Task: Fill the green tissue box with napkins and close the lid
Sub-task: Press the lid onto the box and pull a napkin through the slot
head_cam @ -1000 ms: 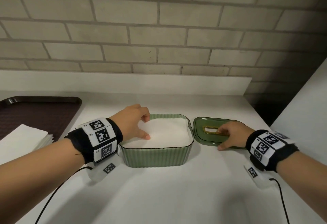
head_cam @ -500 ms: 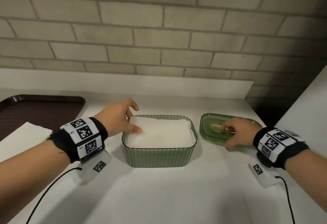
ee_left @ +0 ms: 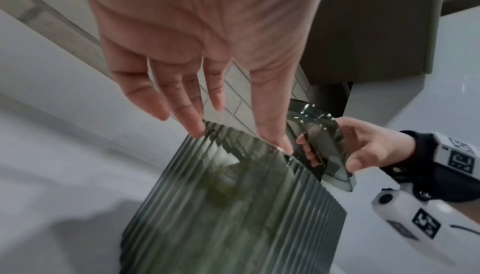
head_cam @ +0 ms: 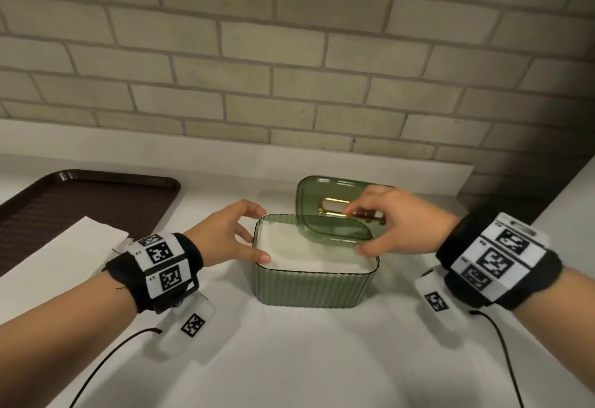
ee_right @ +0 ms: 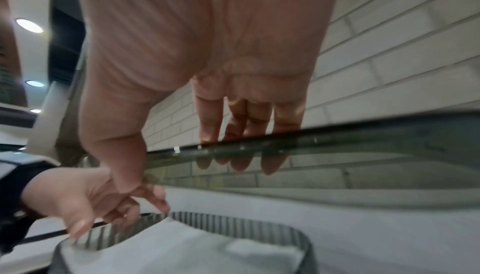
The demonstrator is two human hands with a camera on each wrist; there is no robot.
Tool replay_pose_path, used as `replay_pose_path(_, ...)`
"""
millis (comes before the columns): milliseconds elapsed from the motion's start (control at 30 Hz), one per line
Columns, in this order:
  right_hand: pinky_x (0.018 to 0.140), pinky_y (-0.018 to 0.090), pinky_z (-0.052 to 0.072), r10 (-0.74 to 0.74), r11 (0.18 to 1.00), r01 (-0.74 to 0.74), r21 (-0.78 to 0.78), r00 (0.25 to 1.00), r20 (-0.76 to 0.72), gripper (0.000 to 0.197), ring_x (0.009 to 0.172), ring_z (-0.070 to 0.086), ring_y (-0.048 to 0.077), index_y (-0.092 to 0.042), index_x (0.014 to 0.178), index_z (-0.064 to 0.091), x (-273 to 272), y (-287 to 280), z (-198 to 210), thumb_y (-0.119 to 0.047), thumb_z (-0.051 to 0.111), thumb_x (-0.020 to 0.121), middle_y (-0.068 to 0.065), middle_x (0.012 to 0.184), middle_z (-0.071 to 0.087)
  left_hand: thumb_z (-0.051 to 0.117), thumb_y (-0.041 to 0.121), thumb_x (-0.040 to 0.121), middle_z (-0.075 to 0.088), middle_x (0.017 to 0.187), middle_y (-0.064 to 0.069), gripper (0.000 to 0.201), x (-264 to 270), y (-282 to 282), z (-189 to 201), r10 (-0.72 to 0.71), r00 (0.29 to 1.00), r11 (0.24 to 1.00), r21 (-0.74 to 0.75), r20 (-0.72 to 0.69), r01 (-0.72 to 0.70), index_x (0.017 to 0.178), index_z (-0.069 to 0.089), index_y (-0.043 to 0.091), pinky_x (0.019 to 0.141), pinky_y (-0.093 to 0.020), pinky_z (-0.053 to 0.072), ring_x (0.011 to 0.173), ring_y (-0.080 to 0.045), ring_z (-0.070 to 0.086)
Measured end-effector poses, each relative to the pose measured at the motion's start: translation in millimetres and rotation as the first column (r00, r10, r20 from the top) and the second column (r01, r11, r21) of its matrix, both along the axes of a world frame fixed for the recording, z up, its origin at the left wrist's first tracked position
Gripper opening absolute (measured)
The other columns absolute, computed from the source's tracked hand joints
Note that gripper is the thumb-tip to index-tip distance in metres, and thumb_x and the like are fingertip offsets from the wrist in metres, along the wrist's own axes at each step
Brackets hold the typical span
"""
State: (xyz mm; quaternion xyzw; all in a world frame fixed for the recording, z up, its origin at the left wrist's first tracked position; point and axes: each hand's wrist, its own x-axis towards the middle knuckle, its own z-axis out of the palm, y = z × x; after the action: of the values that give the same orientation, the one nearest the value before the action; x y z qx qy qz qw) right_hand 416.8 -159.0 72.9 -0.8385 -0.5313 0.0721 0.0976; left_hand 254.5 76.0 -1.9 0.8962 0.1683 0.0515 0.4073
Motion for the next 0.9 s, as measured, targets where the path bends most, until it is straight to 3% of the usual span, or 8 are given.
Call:
replay_pose_path(100,0.088,0.030,0.046,0.033,0.998,-0.033,-0.054,0.999,-0.012,0.067,0.095,0.053,0.013,-0.029,0.121,0.060,-16.3,20.9,-10.2,-0.049,0.075,0.059,-0.005,0.105,0.053,0.089,0.032,0.054,0.046,0.126,0.017,0.080,-8.8,2.5,0.1,-0.011,1.000,0.997,-0.070,-0.001,0.011,0.119,0.043,0.033,0.070,-0.015,0.045,0.090,-0.005,0.062)
replay_pose_path(200,0.087,0.033,0.047,0.064,0.993,-0.064,-0.101,0.998,-0.005,0.063,0.096,0.053,0.015,-0.030,0.122,0.058,-26.4,35.6,-19.4,-0.046,0.076,0.064,-0.005,0.105,0.051,0.090,0.042,0.042,0.046,0.128,0.017,0.096,-18.6,5.7,2.0,-0.031,0.999,0.995,-0.099,-0.023,0.028,0.122,0.037,0.038,0.074,-0.016,0.045,0.093,-0.004,0.062)
replay_pose_path(367,0.085,0.039,0.048,0.081,0.982,-0.080,-0.174,0.997,0.002,0.061,0.096,0.050,0.015,-0.029,0.123,0.056,-36.1,50.1,-29.2,-0.047,0.074,0.067,-0.005,0.103,0.048,0.090,0.031,0.052,0.043,0.131,0.016,0.105,-31.4,8.2,5.8,-0.021,0.999,0.994,-0.105,-0.028,0.018,0.137,0.028,0.034,0.078,-0.017,0.045,0.101,-0.003,0.059)
replay_pose_path(467,0.087,0.034,0.047,0.091,0.978,-0.094,-0.184,0.996,-0.023,0.063,0.096,0.048,0.014,-0.026,0.127,0.054,-39.2,54.2,-31.7,-0.046,0.073,0.070,-0.005,0.104,0.046,0.087,0.055,0.033,0.038,0.137,0.017,0.131,-34.9,8.3,11.0,-0.049,0.998,0.995,-0.085,-0.030,0.046,0.143,0.020,0.034,0.080,-0.014,0.042,0.110,0.002,0.051)
replay_pose_path(533,0.087,0.033,0.046,0.088,0.977,-0.092,-0.192,0.996,-0.027,0.063,0.096,0.048,0.013,-0.025,0.128,0.053,-40.3,55.1,-34.1,-0.046,0.073,0.071,-0.006,0.104,0.045,0.080,0.069,0.020,0.032,0.141,0.017,0.146,-34.1,6.0,13.4,-0.054,0.998,0.995,-0.090,-0.037,0.051,0.146,0.014,0.035,0.092,-0.018,0.041,0.121,0.000,0.043)
replay_pose_path(667,0.087,0.034,0.047,0.077,0.978,-0.074,-0.197,0.997,0.009,0.064,0.099,0.050,0.015,-0.026,0.130,0.052,-42.2,50.9,-41.9,-0.047,0.069,0.072,-0.005,0.107,0.045,0.087,0.045,0.053,0.010,0.157,0.008,0.131,-24.2,-9.6,22.1,-0.082,0.992,0.996,0.031,-0.096,0.085,0.150,0.000,0.030,0.118,-0.030,0.018,0.144,-0.009,0.011)
replay_pose_path(800,0.096,0.030,0.041,0.135,0.987,-0.120,-0.109,0.980,0.146,0.070,0.115,0.043,0.013,-0.029,0.134,0.045,-43.4,37.8,-50.9,-0.067,0.054,0.075,-0.006,0.124,0.042,0.076,0.057,0.062,-0.015,0.158,0.002,0.129,-8.5,-28.6,25.7,-0.137,0.968,0.942,0.274,-0.211,0.193,0.149,-0.012,0.023,0.120,-0.035,0.000,0.144,-0.016,-0.017)
replay_pose_path(900,0.113,0.039,0.028,0.143,0.985,-0.126,-0.115,0.976,0.162,0.094,0.141,0.023,0.018,-0.028,0.147,0.024,-41.2,27.4,-61.6,-0.084,0.020,0.072,-0.003,0.154,0.022,0.066,0.069,0.064,-0.021,0.156,-0.003,0.126,5.7,-40.4,15.6,-0.133,0.956,0.890,0.392,-0.262,0.231,0.148,-0.016,0.022,0.120,-0.042,-0.003,0.143,-0.022,-0.022)
